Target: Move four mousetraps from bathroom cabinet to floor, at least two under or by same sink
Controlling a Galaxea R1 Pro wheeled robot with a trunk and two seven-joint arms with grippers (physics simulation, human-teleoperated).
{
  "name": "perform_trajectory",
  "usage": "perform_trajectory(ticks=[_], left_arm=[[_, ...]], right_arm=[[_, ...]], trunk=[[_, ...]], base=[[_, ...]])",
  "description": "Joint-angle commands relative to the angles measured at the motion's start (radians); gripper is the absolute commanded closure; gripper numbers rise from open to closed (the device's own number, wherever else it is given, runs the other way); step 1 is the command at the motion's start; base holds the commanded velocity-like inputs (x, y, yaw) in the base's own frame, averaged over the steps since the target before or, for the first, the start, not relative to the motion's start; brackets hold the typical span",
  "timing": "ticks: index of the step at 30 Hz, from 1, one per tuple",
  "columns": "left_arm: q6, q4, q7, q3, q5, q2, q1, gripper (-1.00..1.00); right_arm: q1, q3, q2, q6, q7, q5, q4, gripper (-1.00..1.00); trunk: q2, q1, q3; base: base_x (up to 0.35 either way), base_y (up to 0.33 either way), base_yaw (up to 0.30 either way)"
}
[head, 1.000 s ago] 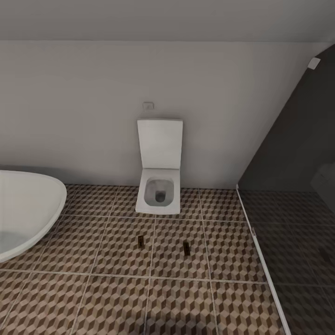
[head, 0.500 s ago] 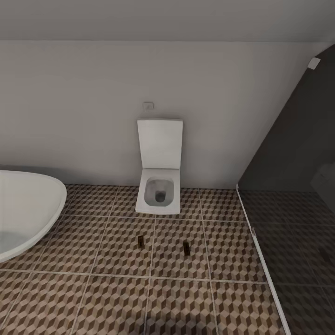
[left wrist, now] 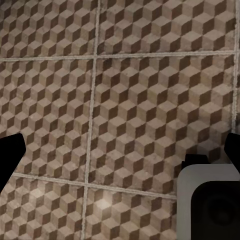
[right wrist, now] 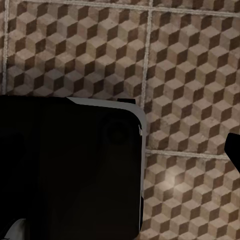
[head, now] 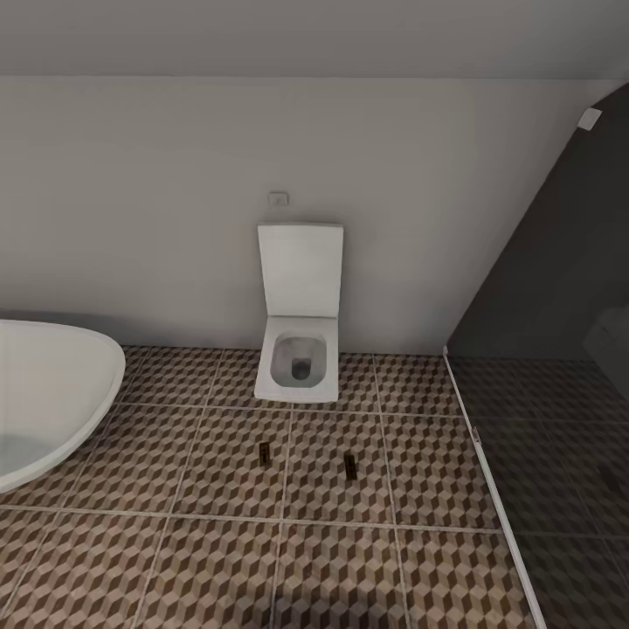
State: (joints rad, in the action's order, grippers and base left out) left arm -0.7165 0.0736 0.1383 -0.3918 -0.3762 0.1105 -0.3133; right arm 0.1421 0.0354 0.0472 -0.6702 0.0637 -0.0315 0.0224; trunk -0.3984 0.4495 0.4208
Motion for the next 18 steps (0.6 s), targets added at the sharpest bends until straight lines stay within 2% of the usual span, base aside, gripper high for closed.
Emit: perform_trajectory(ticks=[1, 18], left_arm=[[-0.004, 0.003, 0.004, -0.009, -0.003, 0.0, -0.001, -1.0], [-0.004, 0.003, 0.004, -0.009, -0.003, 0.0, -0.001, -1.0]], right_arm=[[0.001, 0.003, 0.0, -0.003, 0.004, -0.004, -0.001, -1.0], [0.001, 0.003, 0.0, -0.003, 0.004, -0.004, -0.001, -1.0]], trunk=[[-0.002, 0.0, 0.001], [-0.002, 0.0, 0.001]], base=[[0.0, 0.0, 0.0], [0.0, 0.0, 0.0]])
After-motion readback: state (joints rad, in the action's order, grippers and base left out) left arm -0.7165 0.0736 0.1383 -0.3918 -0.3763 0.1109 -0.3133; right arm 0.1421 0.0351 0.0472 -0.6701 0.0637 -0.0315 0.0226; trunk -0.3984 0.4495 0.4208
